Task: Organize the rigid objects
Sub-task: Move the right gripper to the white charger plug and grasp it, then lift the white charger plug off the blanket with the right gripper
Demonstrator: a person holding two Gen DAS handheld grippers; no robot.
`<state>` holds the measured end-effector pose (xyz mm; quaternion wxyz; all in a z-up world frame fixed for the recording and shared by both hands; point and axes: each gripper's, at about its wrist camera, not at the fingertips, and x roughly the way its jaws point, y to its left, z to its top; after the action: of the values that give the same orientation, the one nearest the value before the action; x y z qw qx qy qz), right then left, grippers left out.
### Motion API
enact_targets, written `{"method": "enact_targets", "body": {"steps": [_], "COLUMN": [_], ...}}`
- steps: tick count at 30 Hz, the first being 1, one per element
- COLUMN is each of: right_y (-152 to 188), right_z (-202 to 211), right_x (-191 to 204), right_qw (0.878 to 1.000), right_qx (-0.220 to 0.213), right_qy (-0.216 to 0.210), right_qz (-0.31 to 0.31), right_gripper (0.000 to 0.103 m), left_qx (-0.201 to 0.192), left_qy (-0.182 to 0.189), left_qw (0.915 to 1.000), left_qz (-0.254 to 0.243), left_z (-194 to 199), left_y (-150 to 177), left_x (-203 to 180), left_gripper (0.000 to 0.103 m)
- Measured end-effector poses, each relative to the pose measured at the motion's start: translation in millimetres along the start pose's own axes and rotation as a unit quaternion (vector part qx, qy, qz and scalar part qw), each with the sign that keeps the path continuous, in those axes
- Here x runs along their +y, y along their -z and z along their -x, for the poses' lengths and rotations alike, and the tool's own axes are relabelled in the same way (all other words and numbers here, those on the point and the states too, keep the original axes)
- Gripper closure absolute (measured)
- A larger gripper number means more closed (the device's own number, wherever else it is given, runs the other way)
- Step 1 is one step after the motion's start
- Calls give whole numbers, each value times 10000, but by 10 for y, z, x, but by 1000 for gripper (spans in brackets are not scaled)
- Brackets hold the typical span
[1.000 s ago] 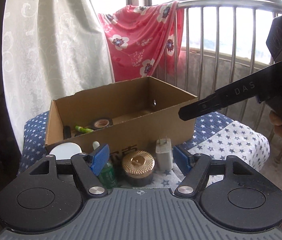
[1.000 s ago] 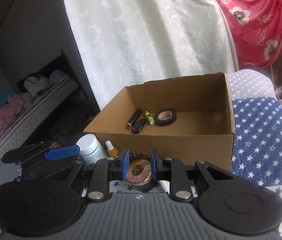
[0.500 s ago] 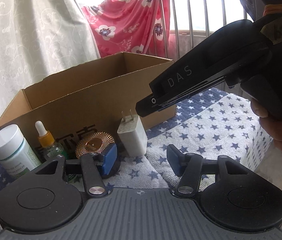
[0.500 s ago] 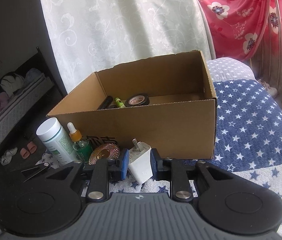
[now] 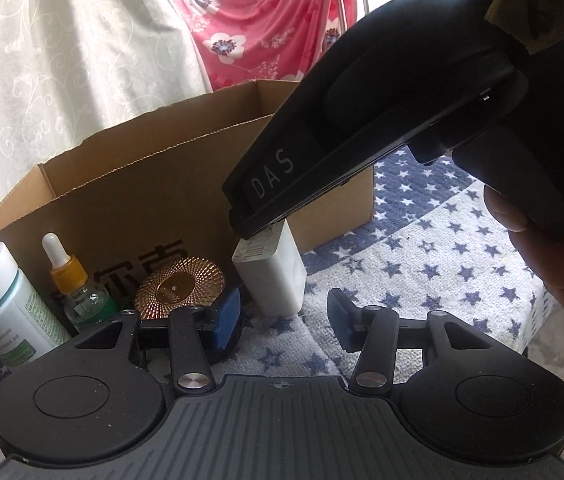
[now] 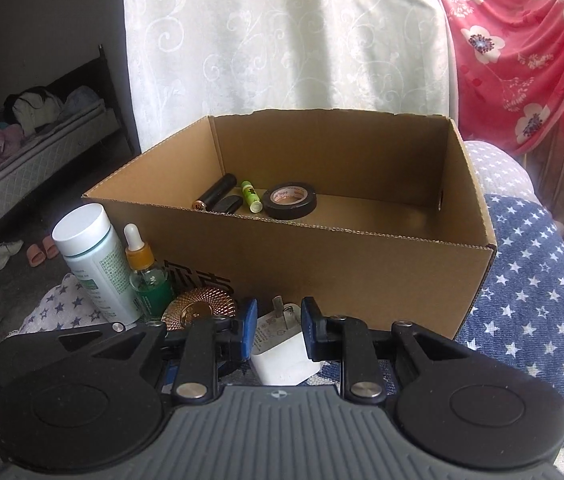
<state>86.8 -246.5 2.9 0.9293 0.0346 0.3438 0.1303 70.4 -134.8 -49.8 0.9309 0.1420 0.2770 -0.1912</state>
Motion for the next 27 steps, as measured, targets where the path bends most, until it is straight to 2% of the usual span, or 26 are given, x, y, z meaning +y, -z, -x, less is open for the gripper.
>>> {"method": "enact_targets", "body": {"steps": [8, 10, 13, 16, 27], "right_y": [-4, 3, 29, 45, 107], "right_z": [-29, -51, -76, -87, -11], "right_x": [-108, -120, -150, -184, -211], "right_qw": [9995, 9994, 9986, 9976, 9963], "right_qx": [97, 149, 216, 221, 225], "right_qy": [-56, -73, -173, -283, -344], "right_qz": [-279, -317, -445, -584, -756], "right_gripper": [77, 72, 64, 62, 61], "left_qx": [4, -32, -45, -38, -24], "left_qy": [-97, -181, -265, -309, -100], "left_qw": [9997, 9996, 9994, 9990, 9995], "left_qz": [221, 200, 238, 330, 287], "left_z": [-117, -129, -134, -126, -15], "left_y": [22, 27, 34, 19, 45], "left_x": [-67, -101, -100, -57, -90], "left_gripper": [54, 55, 62, 73, 79]}}
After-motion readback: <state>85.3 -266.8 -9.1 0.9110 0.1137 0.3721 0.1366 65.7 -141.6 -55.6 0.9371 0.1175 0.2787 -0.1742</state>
